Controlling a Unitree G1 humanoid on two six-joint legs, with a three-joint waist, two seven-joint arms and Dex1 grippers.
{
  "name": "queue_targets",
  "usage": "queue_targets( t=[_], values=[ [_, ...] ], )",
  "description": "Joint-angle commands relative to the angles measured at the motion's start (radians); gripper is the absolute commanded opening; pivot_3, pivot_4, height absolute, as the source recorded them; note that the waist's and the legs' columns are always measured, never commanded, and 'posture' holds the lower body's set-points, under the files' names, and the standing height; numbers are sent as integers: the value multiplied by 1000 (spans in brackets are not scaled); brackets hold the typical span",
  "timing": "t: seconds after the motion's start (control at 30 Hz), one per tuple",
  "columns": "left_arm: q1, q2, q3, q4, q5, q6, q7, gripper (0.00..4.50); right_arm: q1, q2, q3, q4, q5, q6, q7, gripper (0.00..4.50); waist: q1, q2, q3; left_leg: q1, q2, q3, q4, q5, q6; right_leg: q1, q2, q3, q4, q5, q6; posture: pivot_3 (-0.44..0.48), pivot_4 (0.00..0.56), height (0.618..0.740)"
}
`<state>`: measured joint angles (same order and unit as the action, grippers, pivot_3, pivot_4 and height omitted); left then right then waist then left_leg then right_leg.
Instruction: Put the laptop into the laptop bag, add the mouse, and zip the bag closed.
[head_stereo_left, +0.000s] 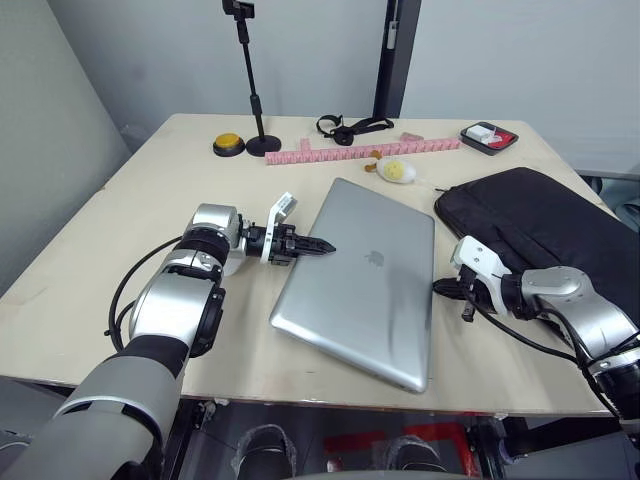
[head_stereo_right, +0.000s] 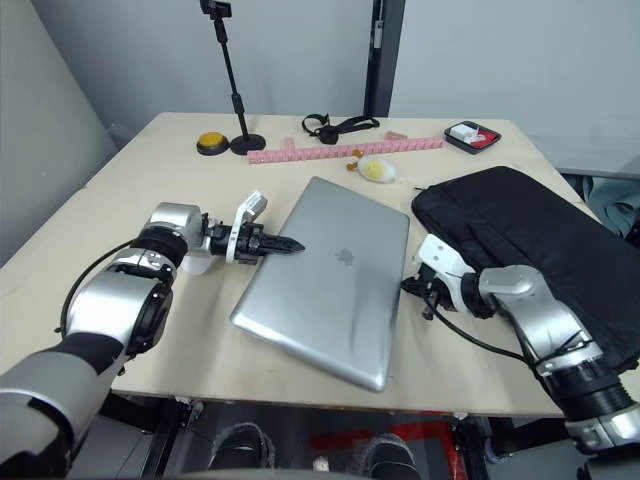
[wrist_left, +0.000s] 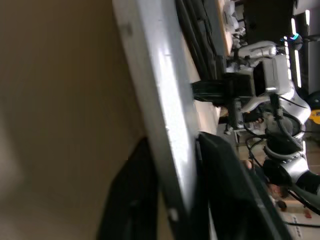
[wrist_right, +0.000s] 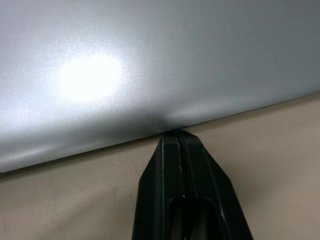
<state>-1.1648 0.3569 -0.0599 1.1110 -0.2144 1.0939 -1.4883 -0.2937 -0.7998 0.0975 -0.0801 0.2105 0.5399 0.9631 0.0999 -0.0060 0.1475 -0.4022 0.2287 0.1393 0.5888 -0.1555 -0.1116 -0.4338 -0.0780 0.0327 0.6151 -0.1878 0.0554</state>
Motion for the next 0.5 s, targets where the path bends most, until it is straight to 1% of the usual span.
queue_targets(
  t=[0.03, 0.2, 0.27, 0.37, 0.47, 0.5],
  values=[
    [-31, 21, -38, -83, -6, 2, -39, 348, -21, 11, -15, -18, 12, -20, 3, 0, 0, 0, 0, 0, 0, 0, 0, 0, 0, 0, 0, 0, 0, 0, 0, 0, 150, 739],
    [-11, 43, -88, -117, -4, 15, -64, 334, -32, 31, -42, -43, 45, -12, 4, 0, -2, 0, 0, 0, 0, 0, -1, 0, 0, 0, 1, 0, -1, 0, 0, 0, 150, 739],
    [-7, 49, -90, -128, -12, 21, -60, 333, -35, 32, -52, -57, 55, -5, 8, 0, -2, 0, 0, 0, 1, 0, -2, 1, 0, 0, 1, 0, -1, 0, 0, 0, 150, 739],
    [-33, 72, -28, -135, -68, 73, -55, 333, -24, 10, -84, -82, 83, -3, 25, 0, -1, 0, 0, 0, 1, 0, -2, 1, 0, 0, 1, 0, -1, 0, 0, 0, 150, 739],
    [-40, 93, 3, -165, -107, 123, -40, 333, -10, -12, -133, -114, 126, 9, 46, 0, -1, 0, 2, 0, 1, 0, -2, 1, 0, -1, 1, 0, -1, 0, 0, 0, 150, 739],
    [-41, 106, 28, -186, -138, 165, -38, 333, -5, -24, -170, -126, 151, 22, 49, 0, 0, 0, 3, 0, 1, 0, -2, 1, 0, -1, 1, 0, -1, 0, 0, 0, 150, 739]
  ],
)
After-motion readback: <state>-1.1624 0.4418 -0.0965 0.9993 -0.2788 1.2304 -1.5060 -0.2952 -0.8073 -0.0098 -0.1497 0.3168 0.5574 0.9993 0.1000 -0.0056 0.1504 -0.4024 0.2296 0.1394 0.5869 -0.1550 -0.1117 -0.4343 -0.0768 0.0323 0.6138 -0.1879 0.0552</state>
